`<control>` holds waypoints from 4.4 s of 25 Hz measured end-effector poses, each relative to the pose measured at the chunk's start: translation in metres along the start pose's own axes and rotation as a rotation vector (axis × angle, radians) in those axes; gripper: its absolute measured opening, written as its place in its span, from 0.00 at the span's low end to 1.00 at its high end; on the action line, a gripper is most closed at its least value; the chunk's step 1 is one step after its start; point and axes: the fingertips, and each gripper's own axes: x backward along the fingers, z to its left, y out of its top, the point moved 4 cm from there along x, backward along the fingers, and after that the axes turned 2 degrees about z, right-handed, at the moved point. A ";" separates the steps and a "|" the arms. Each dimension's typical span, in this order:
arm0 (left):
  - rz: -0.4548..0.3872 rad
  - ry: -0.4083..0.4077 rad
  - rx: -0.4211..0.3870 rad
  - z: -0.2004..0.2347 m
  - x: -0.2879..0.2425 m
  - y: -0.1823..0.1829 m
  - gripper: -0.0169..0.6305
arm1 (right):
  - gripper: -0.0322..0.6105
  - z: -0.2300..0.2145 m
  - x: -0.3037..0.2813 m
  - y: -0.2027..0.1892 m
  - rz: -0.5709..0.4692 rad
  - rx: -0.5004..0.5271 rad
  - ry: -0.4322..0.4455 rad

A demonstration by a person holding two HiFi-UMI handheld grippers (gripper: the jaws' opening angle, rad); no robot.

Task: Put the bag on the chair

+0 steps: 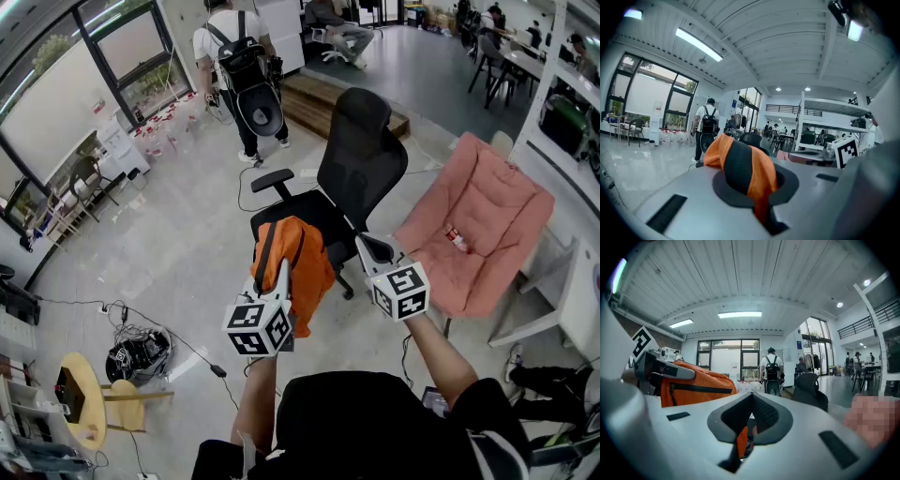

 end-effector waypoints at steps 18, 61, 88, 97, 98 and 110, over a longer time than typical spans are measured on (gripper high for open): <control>0.009 -0.001 0.023 0.000 -0.010 -0.003 0.05 | 0.05 -0.010 -0.011 -0.006 -0.007 -0.022 0.019; 0.103 -0.114 0.052 0.257 -0.238 0.087 0.05 | 0.05 -0.055 -0.335 0.030 0.128 0.004 -0.081; 0.203 -0.191 0.057 0.292 -0.313 0.075 0.05 | 0.05 -0.088 -0.391 0.000 0.228 -0.017 -0.131; 0.267 -0.227 0.062 0.280 -0.362 0.059 0.05 | 0.05 -0.122 -0.411 -0.013 0.263 -0.019 -0.125; 0.274 -0.231 0.063 0.278 -0.368 0.057 0.05 | 0.05 -0.127 -0.412 -0.014 0.267 -0.021 -0.129; 0.385 -0.299 0.064 0.257 -0.433 0.027 0.05 | 0.05 -0.181 -0.414 -0.045 0.332 -0.087 -0.200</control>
